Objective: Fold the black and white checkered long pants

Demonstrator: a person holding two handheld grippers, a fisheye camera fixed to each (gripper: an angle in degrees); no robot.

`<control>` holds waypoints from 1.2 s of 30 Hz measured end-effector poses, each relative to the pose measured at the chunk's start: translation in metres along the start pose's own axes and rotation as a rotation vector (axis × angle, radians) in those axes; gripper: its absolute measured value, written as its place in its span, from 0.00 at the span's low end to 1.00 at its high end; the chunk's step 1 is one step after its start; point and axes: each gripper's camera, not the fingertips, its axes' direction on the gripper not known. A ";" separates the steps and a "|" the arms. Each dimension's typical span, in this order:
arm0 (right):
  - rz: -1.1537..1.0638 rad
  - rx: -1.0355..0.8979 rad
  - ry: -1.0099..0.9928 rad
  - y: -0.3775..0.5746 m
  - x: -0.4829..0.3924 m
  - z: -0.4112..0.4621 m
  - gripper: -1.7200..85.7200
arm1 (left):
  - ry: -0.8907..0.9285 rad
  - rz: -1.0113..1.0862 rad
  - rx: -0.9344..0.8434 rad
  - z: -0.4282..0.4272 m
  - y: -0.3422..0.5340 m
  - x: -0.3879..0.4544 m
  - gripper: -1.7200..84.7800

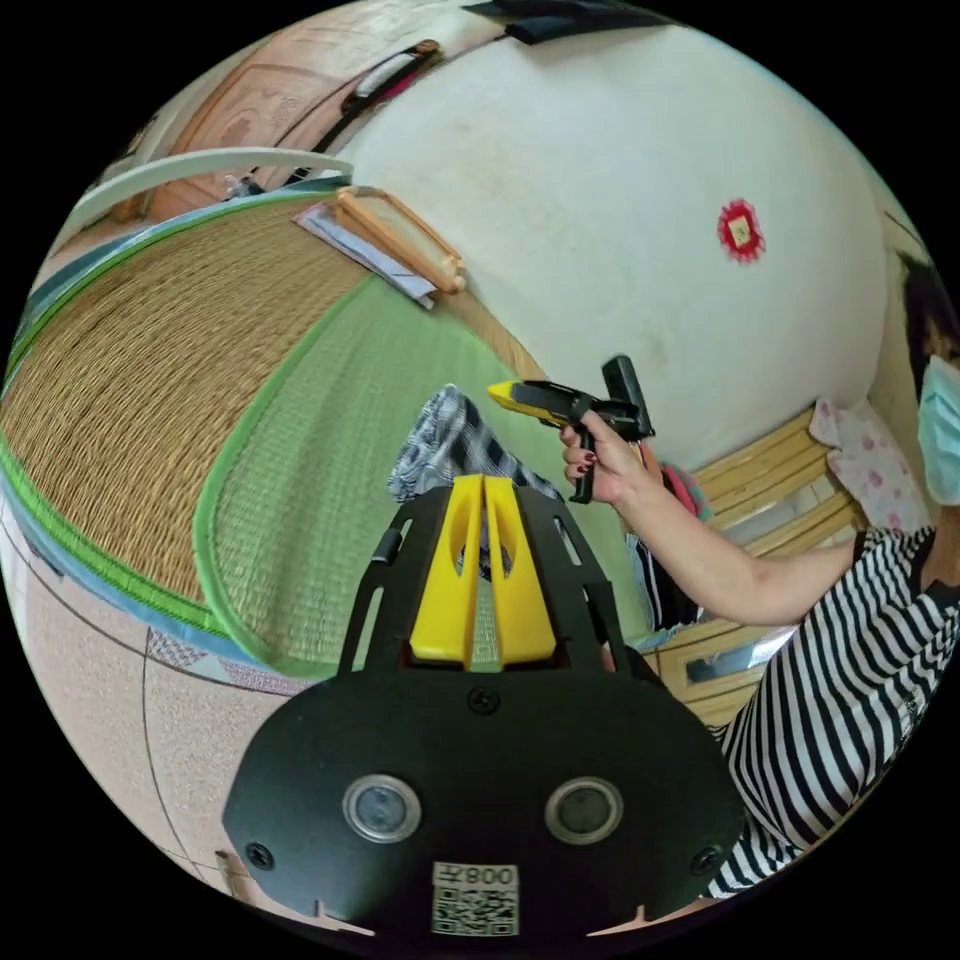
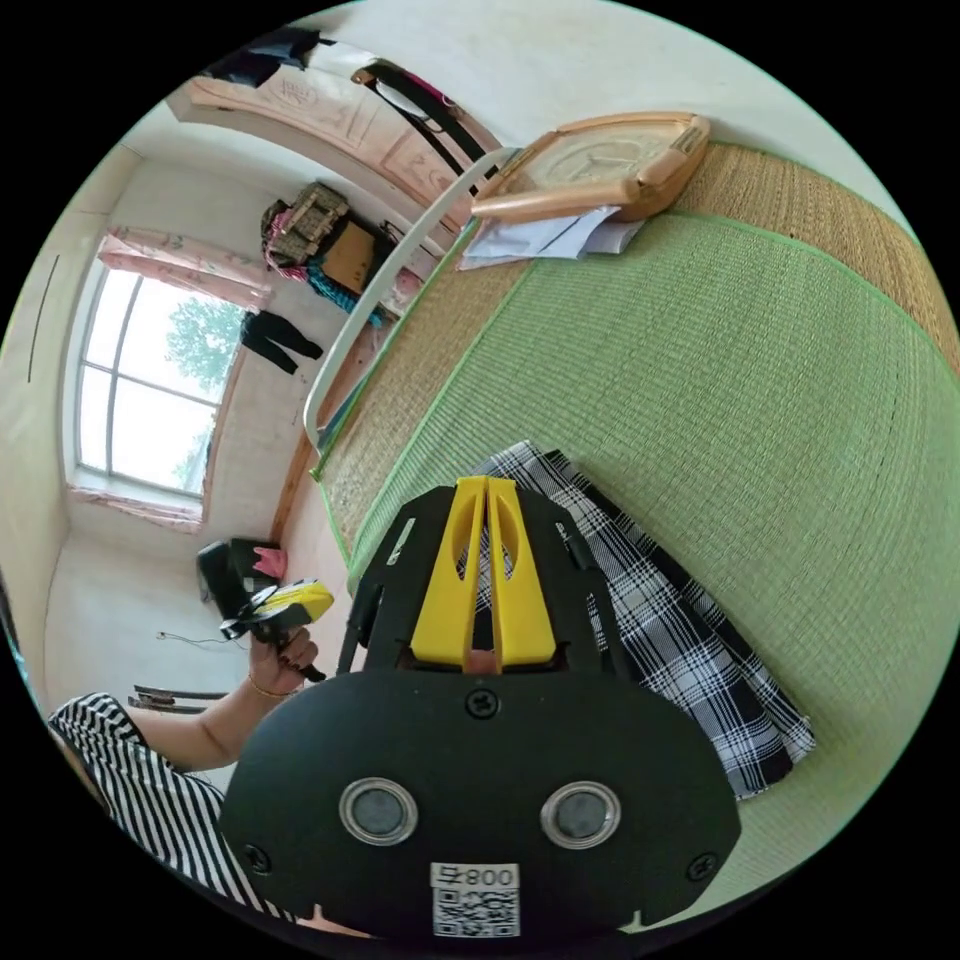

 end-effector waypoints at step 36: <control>-0.113 -0.241 0.002 0.112 -0.118 0.057 0.02 | -0.273 0.059 -0.211 0.040 -0.030 0.041 0.02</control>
